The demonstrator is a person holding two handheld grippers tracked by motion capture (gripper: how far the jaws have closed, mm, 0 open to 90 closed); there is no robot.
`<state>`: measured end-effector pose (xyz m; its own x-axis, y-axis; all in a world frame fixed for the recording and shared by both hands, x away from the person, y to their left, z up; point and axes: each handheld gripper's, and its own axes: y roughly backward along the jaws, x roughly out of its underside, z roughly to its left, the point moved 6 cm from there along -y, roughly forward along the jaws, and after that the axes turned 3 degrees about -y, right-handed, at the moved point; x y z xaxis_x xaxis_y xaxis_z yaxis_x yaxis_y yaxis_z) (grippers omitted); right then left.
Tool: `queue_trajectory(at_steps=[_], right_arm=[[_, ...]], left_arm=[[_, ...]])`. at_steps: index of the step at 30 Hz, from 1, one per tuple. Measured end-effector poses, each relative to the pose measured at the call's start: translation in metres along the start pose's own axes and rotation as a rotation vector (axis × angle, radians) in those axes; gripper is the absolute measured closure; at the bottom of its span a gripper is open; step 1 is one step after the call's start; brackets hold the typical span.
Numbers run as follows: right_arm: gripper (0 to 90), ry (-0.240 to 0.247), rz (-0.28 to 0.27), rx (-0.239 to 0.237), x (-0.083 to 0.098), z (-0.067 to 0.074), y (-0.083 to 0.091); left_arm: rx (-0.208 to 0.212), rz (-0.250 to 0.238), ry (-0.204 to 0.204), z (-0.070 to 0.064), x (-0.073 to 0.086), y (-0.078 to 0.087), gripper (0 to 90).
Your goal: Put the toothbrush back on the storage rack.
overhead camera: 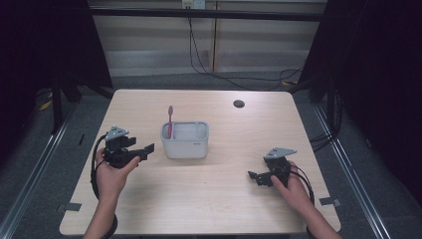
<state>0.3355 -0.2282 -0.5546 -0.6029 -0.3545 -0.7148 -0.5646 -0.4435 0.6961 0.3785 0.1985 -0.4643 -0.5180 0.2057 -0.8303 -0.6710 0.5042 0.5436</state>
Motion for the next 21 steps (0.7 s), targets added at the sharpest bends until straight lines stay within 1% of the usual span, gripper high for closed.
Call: queue_trajectory(at_steps=[3,4,7,9,15,17,21], right_arm=[[11.7,0.0,0.0,0.0,0.0,0.0,0.0],[11.7,0.0,0.0,0.0,0.0,0.0,0.0],[11.7,0.0,0.0,0.0,0.0,0.0,0.0],[11.7,0.0,0.0,0.0,0.0,0.0,0.0],[11.6,0.0,0.0,0.0,0.0,0.0,0.0],[11.7,0.0,0.0,0.0,0.0,0.0,0.0],[11.7,0.0,0.0,0.0,0.0,0.0,0.0]], left_arm=[[0.004,-0.002,0.006,0.0,0.002,0.0,20.8],[0.005,0.009,-0.008,0.001,0.003,0.0,20.5],[0.007,0.007,-0.001,0.001,0.005,0.001,20.0],[0.007,0.015,-0.008,0.003,0.007,0.002,19.7],[0.013,0.011,0.012,0.006,0.012,0.004,18.8],[0.015,0.017,0.009,0.007,0.013,0.006,18.6],[0.018,0.011,0.025,0.008,0.016,0.007,18.4]])
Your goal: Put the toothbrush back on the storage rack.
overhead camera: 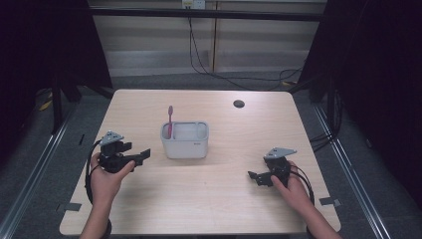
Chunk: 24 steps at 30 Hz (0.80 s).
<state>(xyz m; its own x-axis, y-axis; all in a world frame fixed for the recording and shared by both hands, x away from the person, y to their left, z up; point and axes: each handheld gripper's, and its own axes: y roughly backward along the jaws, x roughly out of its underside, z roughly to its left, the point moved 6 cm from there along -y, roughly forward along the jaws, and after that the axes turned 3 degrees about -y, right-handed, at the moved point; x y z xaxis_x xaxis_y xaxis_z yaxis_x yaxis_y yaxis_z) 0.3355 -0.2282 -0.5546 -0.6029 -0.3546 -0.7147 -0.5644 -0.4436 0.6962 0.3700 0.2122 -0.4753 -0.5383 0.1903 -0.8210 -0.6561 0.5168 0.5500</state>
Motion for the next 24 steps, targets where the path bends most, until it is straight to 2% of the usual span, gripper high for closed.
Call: queue_trajectory(at_steps=[11,13,24], right_arm=[[11.7,0.0,0.0,0.0,0.0,0.0,0.0],[11.7,0.0,0.0,0.0,0.0,0.0,0.0],[11.7,0.0,0.0,0.0,0.0,0.0,0.0]], left_arm=[[0.005,0.007,-0.013,0.004,0.009,0.004,18.3],[0.005,0.012,-0.03,0.006,0.011,0.004,18.3],[0.007,0.025,-0.036,0.008,0.019,0.004,18.2]])
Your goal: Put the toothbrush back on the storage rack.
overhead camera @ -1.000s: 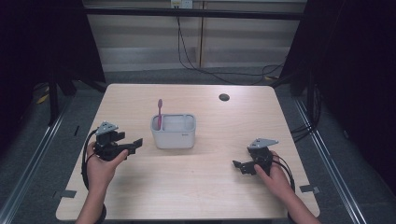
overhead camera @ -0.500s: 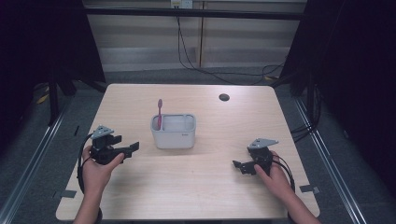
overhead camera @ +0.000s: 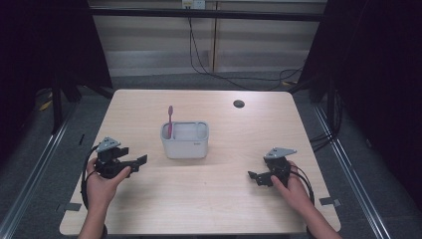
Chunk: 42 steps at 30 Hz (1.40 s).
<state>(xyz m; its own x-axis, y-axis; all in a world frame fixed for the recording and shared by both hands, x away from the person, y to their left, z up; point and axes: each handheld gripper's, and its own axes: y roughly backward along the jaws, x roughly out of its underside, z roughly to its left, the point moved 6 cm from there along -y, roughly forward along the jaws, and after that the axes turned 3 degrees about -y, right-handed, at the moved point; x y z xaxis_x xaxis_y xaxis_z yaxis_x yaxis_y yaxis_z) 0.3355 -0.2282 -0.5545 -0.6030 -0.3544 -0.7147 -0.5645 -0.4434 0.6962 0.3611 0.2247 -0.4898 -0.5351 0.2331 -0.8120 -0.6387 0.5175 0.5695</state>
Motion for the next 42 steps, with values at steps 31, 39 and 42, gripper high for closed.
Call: queue_trajectory(at_steps=[31,39,42], right_arm=[[11.7,0.0,0.0,0.0,0.0,0.0,0.0],[11.7,0.0,0.0,0.0,0.0,0.0,0.0],[11.7,0.0,0.0,0.0,0.0,0.0,0.0]], left_arm=[[0.027,0.059,-0.069,0.003,0.03,-0.003,17.6],[0.024,0.077,-0.074,0.007,0.037,-0.004,17.6],[0.023,0.095,-0.091,0.008,0.039,-0.004,17.6]])
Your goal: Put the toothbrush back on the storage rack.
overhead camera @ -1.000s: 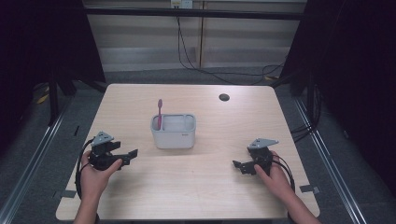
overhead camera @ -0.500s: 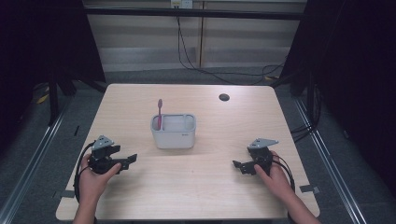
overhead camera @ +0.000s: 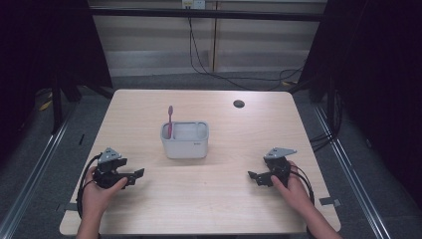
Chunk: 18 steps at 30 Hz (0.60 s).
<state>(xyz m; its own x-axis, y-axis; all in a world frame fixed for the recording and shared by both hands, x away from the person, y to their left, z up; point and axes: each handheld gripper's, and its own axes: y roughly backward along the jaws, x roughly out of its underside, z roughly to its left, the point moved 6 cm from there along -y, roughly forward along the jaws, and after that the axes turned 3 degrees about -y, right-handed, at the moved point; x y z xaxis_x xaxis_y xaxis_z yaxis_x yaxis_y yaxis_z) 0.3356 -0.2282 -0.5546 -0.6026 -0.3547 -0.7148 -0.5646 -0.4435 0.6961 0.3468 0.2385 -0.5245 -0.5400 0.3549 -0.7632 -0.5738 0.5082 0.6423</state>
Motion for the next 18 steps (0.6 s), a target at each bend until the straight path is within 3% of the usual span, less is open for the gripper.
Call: queue_trajectory(at_steps=[18], right_arm=[[11.7,-0.001,0.0,0.0,0.0,0.0,0.0]], left_arm=[[-0.017,0.028,-0.015,0.0051,0.0068,0.0003,17.6]])
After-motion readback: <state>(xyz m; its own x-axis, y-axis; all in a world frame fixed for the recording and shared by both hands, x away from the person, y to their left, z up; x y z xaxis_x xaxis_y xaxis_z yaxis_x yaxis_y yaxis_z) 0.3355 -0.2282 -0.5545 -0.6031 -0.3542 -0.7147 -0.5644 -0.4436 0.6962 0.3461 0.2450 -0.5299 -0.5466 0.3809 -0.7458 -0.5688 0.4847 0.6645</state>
